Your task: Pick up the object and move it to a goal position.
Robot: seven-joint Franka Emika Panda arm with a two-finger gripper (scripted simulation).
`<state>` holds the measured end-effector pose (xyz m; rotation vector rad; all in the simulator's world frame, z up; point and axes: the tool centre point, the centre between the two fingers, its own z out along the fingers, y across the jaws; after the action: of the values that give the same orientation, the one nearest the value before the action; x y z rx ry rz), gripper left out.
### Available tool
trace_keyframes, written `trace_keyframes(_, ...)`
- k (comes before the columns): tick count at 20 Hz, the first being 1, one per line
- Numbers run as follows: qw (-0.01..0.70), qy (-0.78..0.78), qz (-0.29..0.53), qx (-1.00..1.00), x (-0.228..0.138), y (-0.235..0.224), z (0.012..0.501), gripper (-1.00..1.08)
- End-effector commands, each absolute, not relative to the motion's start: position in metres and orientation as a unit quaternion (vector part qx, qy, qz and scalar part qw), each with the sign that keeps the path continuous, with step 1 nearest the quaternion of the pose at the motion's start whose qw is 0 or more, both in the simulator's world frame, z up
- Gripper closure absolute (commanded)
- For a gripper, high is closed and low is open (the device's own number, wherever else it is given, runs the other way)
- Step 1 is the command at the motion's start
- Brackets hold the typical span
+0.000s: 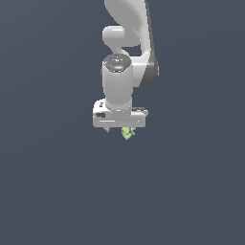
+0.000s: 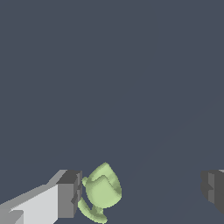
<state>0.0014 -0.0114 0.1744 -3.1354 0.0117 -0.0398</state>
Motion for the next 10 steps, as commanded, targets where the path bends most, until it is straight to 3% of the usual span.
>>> trace_keyframes(1, 0.003, 0.004, -0.013, -1.0, 0.0014, -0.0114, 0.1744, -0.92)
trace_keyframes(10, 0.014, -0.004, -0.006, -1.0, -0.0031, -0.0088, 0.1704, -0.92)
